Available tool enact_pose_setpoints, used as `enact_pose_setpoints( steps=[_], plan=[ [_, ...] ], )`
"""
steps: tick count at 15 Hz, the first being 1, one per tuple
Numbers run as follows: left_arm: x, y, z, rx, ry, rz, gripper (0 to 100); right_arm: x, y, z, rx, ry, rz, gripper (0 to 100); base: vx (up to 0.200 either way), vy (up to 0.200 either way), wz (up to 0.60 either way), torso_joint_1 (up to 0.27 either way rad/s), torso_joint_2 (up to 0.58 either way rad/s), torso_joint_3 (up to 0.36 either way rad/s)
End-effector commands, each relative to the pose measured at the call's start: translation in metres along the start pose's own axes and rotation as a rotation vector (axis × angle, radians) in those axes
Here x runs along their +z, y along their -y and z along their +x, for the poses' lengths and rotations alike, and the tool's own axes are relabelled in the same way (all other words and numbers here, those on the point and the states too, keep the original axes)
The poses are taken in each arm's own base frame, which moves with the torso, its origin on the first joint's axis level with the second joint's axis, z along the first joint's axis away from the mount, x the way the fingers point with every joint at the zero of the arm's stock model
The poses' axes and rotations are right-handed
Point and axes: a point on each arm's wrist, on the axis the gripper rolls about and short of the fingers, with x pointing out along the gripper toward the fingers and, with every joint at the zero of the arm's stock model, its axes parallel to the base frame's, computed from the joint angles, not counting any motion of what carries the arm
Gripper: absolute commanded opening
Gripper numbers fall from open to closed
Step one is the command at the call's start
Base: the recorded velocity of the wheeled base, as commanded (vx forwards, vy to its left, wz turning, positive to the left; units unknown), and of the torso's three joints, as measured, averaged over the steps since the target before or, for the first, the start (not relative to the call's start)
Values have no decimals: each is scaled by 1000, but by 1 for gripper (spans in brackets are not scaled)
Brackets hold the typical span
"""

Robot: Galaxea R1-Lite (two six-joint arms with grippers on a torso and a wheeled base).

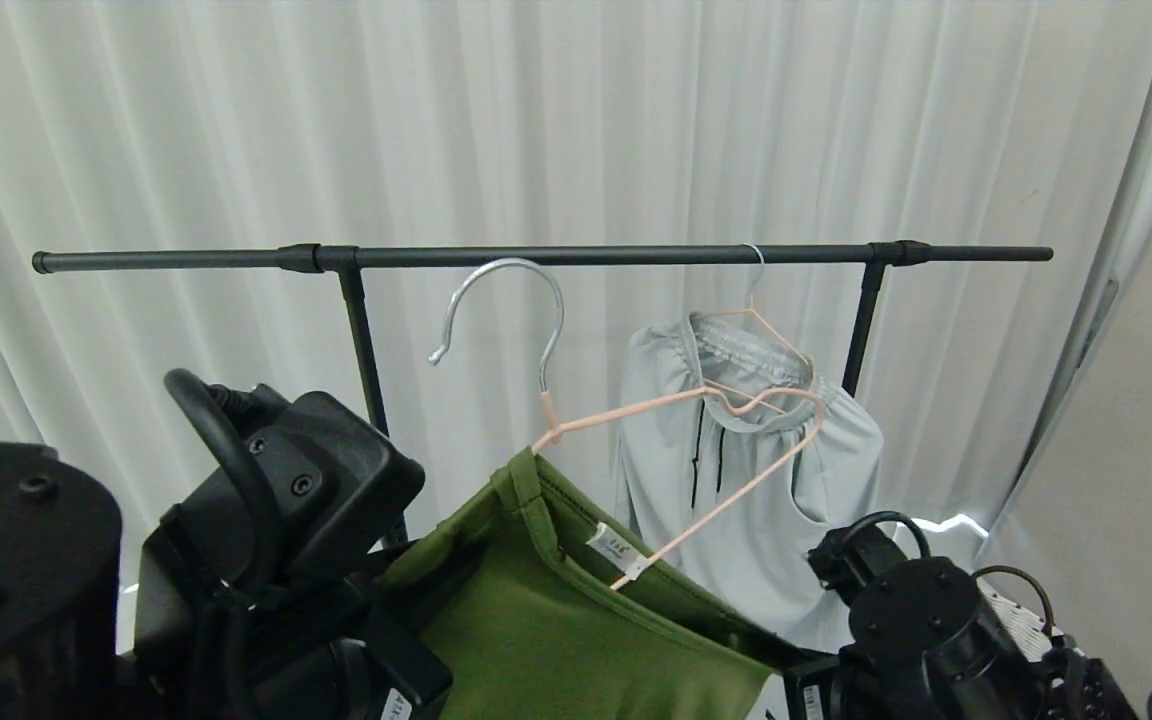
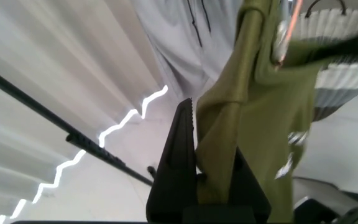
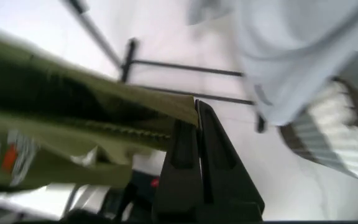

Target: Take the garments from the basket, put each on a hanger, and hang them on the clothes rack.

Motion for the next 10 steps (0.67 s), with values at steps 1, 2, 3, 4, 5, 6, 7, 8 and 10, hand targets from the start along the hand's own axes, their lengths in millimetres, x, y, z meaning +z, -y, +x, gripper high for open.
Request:
enact_pose_setpoints(
  steps=[1, 2, 3, 4, 5, 6, 7, 8, 10],
  plan=[
    [-7, -2, -5, 2, -3, 19, 0, 17, 34, -5, -82, 52, 55, 0, 0, 0, 0, 0, 0, 0],
    [-12, -3, -8, 2, -9, 51, 0, 23, 43, -5, -106, 66, 68, 0, 0, 0, 0, 0, 0, 0],
    [-18, -4, -10, -1, -15, 82, 0, 29, 51, -6, -120, 80, 80, 0, 0, 0, 0, 0, 0, 0],
    [-24, -5, -13, -3, -24, 98, 0, 32, 56, -8, -123, 88, 86, 0, 0, 0, 0, 0, 0, 0],
    [-31, -5, -14, -5, -39, 109, 0, 36, 60, -10, -124, 100, 90, 0, 0, 0, 0, 0, 0, 0],
    [-38, -6, -16, -6, -50, 119, 0, 37, 63, -14, -121, 109, 89, 0, 0, 0, 0, 0, 0, 0],
    [-43, -6, -17, -7, -58, 129, 0, 40, 65, -17, -114, 120, 87, 0, 0, 0, 0, 0, 0, 0],
    [-47, -6, -17, -6, -71, 143, 0, 41, 66, -20, -106, 129, 85, 0, 0, 0, 0, 0, 0, 0],
    [-56, -6, -17, -8, -95, 183, 0, 44, 66, -30, -67, 149, 64, 0, 0, 0, 0, 0, 0, 0]
  ],
)
